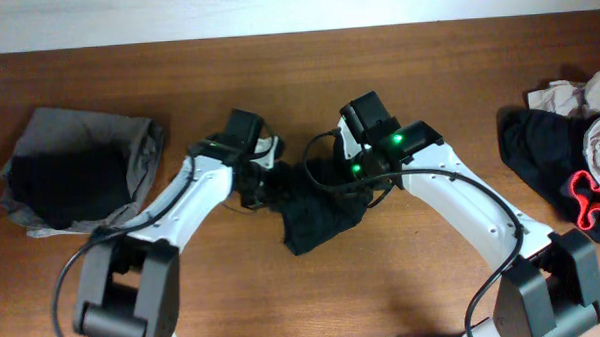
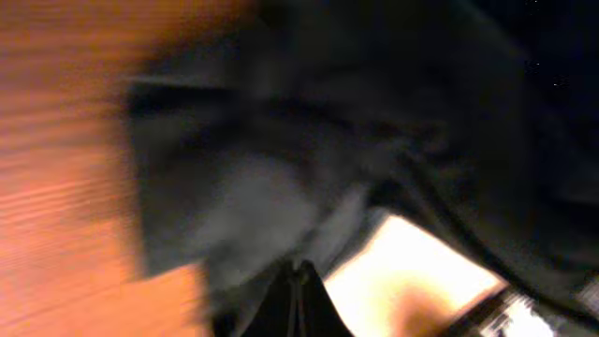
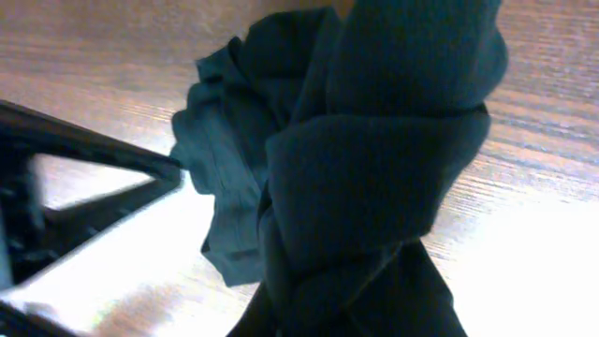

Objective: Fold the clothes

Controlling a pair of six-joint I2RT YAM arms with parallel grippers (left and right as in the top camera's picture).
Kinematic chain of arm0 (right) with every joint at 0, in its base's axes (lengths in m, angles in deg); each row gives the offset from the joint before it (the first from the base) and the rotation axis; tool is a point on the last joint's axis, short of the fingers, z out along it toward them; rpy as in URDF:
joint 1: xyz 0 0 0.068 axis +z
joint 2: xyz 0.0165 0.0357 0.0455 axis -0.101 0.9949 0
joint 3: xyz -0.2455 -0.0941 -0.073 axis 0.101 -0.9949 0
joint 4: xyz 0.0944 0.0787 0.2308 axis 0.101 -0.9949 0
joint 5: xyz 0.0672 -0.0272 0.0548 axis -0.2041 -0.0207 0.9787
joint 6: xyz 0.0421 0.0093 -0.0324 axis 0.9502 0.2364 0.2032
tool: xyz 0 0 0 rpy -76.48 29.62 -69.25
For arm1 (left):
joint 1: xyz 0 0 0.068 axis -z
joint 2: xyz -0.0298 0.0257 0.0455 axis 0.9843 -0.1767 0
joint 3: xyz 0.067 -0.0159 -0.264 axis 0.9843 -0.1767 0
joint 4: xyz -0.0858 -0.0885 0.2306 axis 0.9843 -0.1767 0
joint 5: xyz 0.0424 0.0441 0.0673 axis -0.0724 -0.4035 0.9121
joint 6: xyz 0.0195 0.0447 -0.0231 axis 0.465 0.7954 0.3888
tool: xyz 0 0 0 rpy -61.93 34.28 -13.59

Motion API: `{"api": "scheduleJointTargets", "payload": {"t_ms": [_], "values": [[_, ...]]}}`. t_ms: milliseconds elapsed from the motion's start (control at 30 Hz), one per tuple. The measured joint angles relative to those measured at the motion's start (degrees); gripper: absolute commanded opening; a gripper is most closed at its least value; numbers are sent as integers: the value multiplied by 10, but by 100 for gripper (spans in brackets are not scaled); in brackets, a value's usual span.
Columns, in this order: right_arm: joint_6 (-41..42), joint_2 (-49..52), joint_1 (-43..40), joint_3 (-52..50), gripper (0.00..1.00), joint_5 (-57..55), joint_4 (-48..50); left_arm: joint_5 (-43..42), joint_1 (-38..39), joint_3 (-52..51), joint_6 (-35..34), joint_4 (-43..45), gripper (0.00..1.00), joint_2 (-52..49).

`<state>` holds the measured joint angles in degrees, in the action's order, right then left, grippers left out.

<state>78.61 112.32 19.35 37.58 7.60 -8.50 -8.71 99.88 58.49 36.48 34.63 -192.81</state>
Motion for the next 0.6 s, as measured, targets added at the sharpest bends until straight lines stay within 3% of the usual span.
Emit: {"api": "scheduleJointTargets", "payload": {"t_ms": [333, 600], "values": [[4, 8, 44, 1, 8, 18, 72, 134, -108, 0, 17, -24, 5, 111], [22, 101, 95, 3, 31, 24, 96, 153, -128, 0, 37, -40, 6, 154]]}}
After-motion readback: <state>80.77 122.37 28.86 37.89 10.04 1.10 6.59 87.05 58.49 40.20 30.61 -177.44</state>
